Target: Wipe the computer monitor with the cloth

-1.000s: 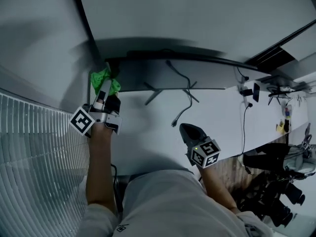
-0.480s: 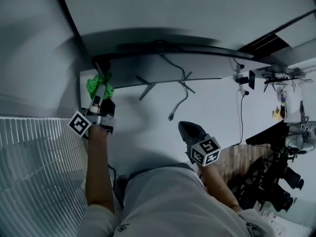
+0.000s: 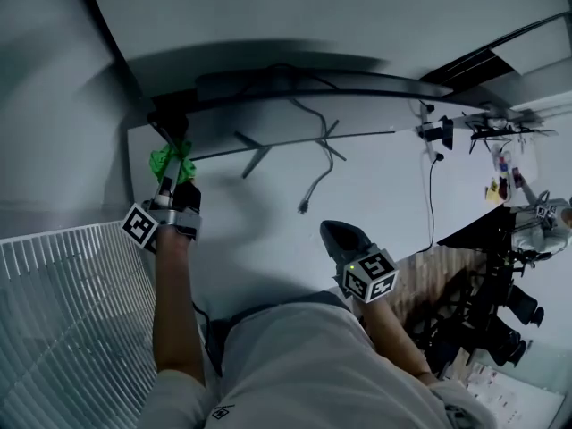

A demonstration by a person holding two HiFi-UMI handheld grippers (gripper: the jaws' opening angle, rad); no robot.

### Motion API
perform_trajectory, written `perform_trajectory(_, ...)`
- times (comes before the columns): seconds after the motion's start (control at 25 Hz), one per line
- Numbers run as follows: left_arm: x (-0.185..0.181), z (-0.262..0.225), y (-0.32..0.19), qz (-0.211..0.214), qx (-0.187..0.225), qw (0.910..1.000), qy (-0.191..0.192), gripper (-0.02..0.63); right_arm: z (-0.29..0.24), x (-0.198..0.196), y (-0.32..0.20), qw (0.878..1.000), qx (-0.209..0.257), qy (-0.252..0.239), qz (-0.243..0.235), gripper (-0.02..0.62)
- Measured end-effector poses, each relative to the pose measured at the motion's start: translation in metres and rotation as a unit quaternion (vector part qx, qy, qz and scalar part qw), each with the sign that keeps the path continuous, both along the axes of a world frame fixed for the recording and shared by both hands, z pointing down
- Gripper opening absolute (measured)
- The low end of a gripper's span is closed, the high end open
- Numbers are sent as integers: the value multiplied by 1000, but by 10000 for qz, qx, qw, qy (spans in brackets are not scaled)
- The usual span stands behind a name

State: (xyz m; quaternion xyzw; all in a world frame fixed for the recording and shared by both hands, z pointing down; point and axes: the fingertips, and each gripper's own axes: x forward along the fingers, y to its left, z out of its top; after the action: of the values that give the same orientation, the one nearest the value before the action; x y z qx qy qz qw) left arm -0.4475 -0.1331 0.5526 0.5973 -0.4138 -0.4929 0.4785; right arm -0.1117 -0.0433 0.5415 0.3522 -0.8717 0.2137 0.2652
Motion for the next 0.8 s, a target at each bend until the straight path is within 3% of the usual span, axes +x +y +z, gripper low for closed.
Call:
perform_trajectory(0.4, 1, 49, -2, -43, -455, 9983, 364, 61, 5, 3, -2, 9999, -73, 76, 86, 3)
perform_trajectory(0.8, 5, 75, -2, -87, -738, 9969, 262, 61, 7, 21, -4, 9998, -19, 73, 174, 3)
